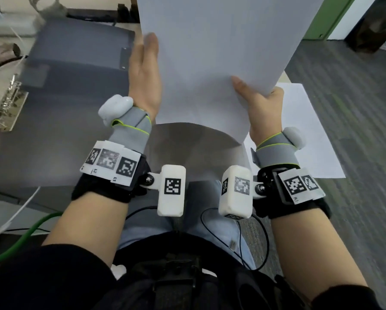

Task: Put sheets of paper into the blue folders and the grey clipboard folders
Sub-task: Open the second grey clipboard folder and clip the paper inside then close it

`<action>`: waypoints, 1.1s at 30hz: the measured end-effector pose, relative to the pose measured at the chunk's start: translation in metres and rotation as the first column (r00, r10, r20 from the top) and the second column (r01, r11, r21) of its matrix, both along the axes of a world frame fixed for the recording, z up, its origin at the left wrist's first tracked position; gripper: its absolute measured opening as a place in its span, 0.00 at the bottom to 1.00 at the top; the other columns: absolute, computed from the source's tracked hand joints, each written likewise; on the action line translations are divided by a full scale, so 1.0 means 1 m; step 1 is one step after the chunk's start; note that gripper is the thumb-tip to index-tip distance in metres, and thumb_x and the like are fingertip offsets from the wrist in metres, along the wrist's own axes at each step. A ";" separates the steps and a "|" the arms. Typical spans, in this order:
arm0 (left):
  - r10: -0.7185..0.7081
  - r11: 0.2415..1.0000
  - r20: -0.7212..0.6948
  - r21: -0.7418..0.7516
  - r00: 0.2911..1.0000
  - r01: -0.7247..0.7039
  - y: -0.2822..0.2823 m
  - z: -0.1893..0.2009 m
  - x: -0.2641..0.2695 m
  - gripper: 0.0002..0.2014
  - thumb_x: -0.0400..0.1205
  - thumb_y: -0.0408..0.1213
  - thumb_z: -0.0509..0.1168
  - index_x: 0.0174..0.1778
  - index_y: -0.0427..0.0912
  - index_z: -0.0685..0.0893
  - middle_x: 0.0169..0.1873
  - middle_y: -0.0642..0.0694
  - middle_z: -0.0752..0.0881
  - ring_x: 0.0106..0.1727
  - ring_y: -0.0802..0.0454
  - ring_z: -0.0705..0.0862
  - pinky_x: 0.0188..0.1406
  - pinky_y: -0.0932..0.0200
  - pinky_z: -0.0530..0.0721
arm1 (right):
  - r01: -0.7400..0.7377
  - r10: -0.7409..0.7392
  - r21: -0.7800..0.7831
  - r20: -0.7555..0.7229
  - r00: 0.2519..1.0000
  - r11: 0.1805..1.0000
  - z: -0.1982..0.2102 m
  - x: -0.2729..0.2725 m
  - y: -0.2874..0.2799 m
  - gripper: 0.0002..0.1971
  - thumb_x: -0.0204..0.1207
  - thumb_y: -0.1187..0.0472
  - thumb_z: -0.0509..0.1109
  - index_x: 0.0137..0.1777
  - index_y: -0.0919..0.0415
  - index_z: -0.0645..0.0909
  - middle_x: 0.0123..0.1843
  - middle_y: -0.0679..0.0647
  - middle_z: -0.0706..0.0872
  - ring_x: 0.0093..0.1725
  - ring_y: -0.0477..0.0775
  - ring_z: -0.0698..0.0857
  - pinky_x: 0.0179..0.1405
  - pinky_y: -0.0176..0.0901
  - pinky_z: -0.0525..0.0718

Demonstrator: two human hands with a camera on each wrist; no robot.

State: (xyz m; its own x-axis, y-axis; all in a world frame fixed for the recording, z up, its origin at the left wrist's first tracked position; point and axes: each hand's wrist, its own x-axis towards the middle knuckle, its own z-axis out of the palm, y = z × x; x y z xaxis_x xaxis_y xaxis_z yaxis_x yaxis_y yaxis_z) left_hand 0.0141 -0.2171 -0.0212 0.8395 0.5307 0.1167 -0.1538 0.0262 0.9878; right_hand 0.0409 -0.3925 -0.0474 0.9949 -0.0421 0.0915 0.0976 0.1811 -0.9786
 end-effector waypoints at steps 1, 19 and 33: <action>0.021 1.000 0.012 -0.002 1.000 -0.021 -0.001 -0.004 0.001 0.23 0.89 0.46 0.47 0.79 0.43 0.64 0.80 0.51 0.66 0.79 0.60 0.65 0.70 0.80 0.64 | 0.014 -0.014 0.008 0.009 1.000 1.000 0.002 0.000 0.001 0.05 0.68 0.69 0.78 0.35 0.60 0.86 0.35 0.51 0.89 0.38 0.52 0.87 0.44 0.47 0.87; 0.075 0.986 -0.266 0.164 0.961 -0.031 0.024 -0.050 0.003 0.23 0.77 0.20 0.50 0.63 0.42 0.78 0.50 0.54 0.82 0.49 0.54 0.78 0.51 0.64 0.77 | 0.224 -0.293 -0.409 -0.114 0.949 0.885 -0.036 0.010 0.008 0.26 0.67 0.68 0.69 0.67 0.53 0.81 0.48 0.52 0.87 0.52 0.53 0.87 0.57 0.47 0.85; 0.032 0.987 -0.484 0.155 0.874 0.049 0.028 -0.086 0.006 0.13 0.73 0.23 0.47 0.36 0.40 0.74 0.31 0.47 0.73 0.35 0.45 0.66 0.33 0.59 0.70 | 0.068 -0.248 -0.514 -0.291 0.924 0.855 -0.059 0.016 0.003 0.23 0.68 0.68 0.72 0.65 0.56 0.82 0.56 0.58 0.89 0.53 0.58 0.87 0.60 0.50 0.85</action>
